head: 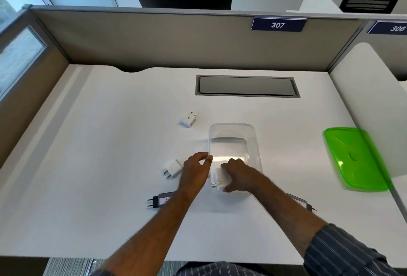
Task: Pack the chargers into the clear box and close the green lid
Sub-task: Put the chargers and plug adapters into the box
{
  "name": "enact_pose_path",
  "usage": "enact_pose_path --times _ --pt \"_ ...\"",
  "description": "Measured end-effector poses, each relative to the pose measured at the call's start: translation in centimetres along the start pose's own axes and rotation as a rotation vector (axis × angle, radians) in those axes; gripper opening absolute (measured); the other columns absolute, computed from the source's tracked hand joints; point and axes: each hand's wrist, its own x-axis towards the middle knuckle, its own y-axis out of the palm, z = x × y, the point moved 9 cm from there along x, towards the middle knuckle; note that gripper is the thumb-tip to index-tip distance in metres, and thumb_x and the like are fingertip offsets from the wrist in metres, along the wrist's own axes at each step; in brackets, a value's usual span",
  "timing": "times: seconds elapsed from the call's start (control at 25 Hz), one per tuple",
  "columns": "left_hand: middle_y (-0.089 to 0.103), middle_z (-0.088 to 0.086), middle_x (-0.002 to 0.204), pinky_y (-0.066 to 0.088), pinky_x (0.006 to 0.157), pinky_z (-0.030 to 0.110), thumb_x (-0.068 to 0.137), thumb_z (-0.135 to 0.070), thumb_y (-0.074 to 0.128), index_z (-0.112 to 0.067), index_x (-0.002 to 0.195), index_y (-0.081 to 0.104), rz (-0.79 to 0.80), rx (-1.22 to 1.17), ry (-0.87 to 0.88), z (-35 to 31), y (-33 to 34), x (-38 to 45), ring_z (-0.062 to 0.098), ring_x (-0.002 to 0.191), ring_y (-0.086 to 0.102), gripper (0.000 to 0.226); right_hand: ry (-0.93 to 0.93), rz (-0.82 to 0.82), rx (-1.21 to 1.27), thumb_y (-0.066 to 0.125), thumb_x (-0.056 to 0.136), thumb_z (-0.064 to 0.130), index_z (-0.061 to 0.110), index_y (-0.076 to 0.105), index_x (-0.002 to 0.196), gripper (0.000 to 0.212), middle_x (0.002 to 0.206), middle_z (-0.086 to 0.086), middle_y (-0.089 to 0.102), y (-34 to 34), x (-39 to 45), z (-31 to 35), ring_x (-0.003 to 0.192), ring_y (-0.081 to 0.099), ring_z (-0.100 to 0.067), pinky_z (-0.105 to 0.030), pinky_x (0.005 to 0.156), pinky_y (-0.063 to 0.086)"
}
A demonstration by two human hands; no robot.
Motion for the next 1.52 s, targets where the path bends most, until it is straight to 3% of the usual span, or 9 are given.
enact_pose_path --times 0.24,0.32,0.44,0.56,0.68,0.88,1.12,1.36,1.52 --pt "0.062 0.003 0.140 0.062 0.090 0.037 0.098 -0.043 0.060 -0.020 0.136 0.061 0.006 -0.034 -0.011 0.0 -0.1 0.2 0.020 0.114 0.064 0.044 -0.011 -0.008 0.126 0.076 0.086 0.040 0.014 0.046 0.145 0.071 0.142 -0.007 0.048 -1.1 -0.4 -0.5 0.132 0.045 -0.026 -0.041 0.107 0.043" --pt "0.062 0.004 0.140 0.063 0.083 0.030 0.098 -0.042 0.061 -0.019 0.137 0.060 0.013 -0.053 -0.008 0.2 -0.2 0.3 0.016 0.106 0.063 0.045 -0.028 -0.119 0.199 0.072 0.089 0.038 0.018 0.048 0.143 0.062 0.141 -0.003 0.050 -2.8 -1.1 -1.0 0.132 0.046 -0.023 -0.039 0.106 0.043" --pt "0.062 0.004 0.141 0.061 0.088 0.032 0.098 -0.042 0.061 -0.019 0.139 0.058 0.034 -0.065 -0.002 0.4 0.0 0.4 0.016 0.111 0.061 0.047 -0.101 -0.383 0.310 0.071 0.091 0.033 0.020 0.059 0.129 0.042 0.128 0.003 0.058 -5.9 -3.1 -2.1 0.121 0.054 -0.019 -0.033 0.100 0.046" --pt "0.062 0.001 0.142 0.056 0.102 0.039 0.099 -0.045 0.057 -0.023 0.139 0.057 0.035 -0.039 0.007 0.5 0.0 0.3 0.019 0.118 0.062 0.046 -0.132 -0.628 0.373 0.069 0.091 0.030 0.024 0.060 0.117 0.028 0.110 0.009 0.058 -7.6 -6.2 -4.7 0.103 0.054 -0.013 -0.028 0.090 0.049" --pt "0.059 -0.002 0.146 0.044 0.110 0.035 0.104 -0.044 0.048 -0.026 0.143 0.053 0.006 0.058 0.084 0.7 -0.5 -0.3 0.019 0.132 0.056 0.043 -0.038 -0.708 0.418 0.064 0.092 0.032 0.034 0.053 0.113 0.024 0.100 0.018 0.050 -6.6 -8.9 -8.7 0.099 0.050 -0.008 -0.023 0.083 0.046" --pt "0.045 0.001 0.158 0.036 0.121 0.039 0.105 -0.030 0.050 -0.021 0.152 0.041 -0.022 0.285 0.218 2.0 -0.7 -1.9 0.020 0.145 0.043 0.049 0.167 -0.600 0.465 0.070 0.089 0.021 0.025 0.056 0.118 0.033 0.112 0.006 0.055 -1.1 -11.0 -15.1 0.107 0.052 -0.021 -0.037 0.093 0.047" --pt "0.008 0.005 0.172 0.007 0.130 0.037 0.107 -0.031 0.040 -0.012 0.162 0.011 0.113 0.713 0.335 4.8 1.9 -3.9 0.022 0.160 0.004 0.066 0.374 -0.377 0.510 0.082 0.079 0.033 0.020 0.056 0.132 0.061 0.131 0.001 0.054 5.3 -12.5 -18.9 0.123 0.047 -0.026 -0.041 0.103 0.044" --pt "-0.007 0.011 0.171 0.002 0.131 0.043 0.108 -0.039 0.031 -0.008 0.161 0.000 0.141 0.966 0.344 5.9 3.3 -5.0 0.028 0.159 -0.007 0.069 0.364 -0.297 0.358 0.082 0.071 0.037 0.025 0.056 0.130 0.066 0.128 0.004 0.055 7.1 -13.3 -19.5 0.115 0.055 -0.025 -0.041 0.097 0.047" --pt "-0.011 0.012 0.171 0.001 0.131 0.042 0.108 -0.041 0.029 -0.008 0.161 -0.004 0.175 0.986 0.310 6.1 3.5 -4.9 0.028 0.159 -0.009 0.070 0.330 -0.285 0.323 0.077 0.071 0.031 0.030 0.056 0.115 0.048 0.104 0.012 0.054 6.9 -13.1 -19.7 0.103 0.058 -0.023 -0.035 0.082 0.042"
